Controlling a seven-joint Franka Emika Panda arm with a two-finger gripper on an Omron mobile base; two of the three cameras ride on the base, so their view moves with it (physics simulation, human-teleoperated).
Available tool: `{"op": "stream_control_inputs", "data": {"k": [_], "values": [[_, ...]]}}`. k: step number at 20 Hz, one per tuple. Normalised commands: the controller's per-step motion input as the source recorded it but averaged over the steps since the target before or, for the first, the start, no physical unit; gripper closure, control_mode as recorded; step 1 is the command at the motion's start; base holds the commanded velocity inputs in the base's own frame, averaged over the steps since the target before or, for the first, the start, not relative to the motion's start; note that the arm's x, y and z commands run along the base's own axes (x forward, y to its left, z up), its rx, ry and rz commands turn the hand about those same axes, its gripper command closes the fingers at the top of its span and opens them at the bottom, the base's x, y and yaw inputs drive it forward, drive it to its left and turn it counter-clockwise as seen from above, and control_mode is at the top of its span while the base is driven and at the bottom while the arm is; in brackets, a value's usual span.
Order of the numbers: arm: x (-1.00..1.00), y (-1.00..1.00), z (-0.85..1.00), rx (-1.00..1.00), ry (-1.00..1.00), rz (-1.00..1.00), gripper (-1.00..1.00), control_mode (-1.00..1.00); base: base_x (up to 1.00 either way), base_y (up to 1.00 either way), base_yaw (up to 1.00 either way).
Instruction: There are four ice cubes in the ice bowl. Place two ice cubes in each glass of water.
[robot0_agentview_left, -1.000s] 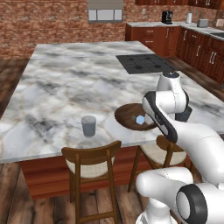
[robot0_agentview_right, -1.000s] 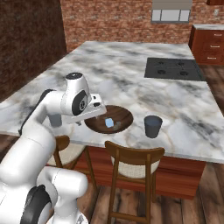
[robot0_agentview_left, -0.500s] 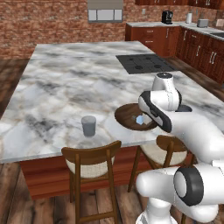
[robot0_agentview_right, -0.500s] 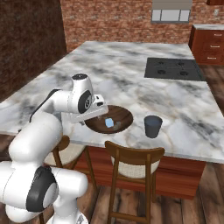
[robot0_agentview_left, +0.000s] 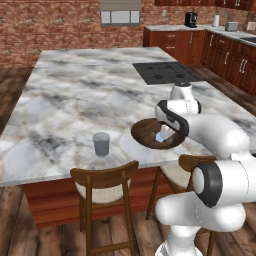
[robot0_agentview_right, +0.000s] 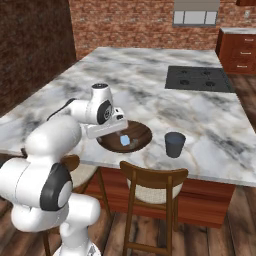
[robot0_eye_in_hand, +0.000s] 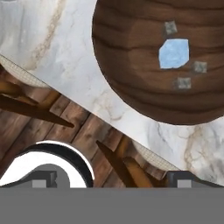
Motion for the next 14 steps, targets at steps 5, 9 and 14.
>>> {"op": "stream_control_inputs", "data": {"k": [5, 9, 14], "values": [[0.22, -0.05, -0.35, 0.0, 0.03, 0.0, -1.0, -1.0, 0.0, 0.0, 0.0], [0.32, 0.0, -0.19, 0.0, 0.0, 0.0, -1.0, -1.0, 0.0, 0.0, 0.0], [0.41, -0.07, -0.14, 0.0, 0.0, 0.02, -1.0, -1.0, 0.0, 0.0, 0.0]]}}
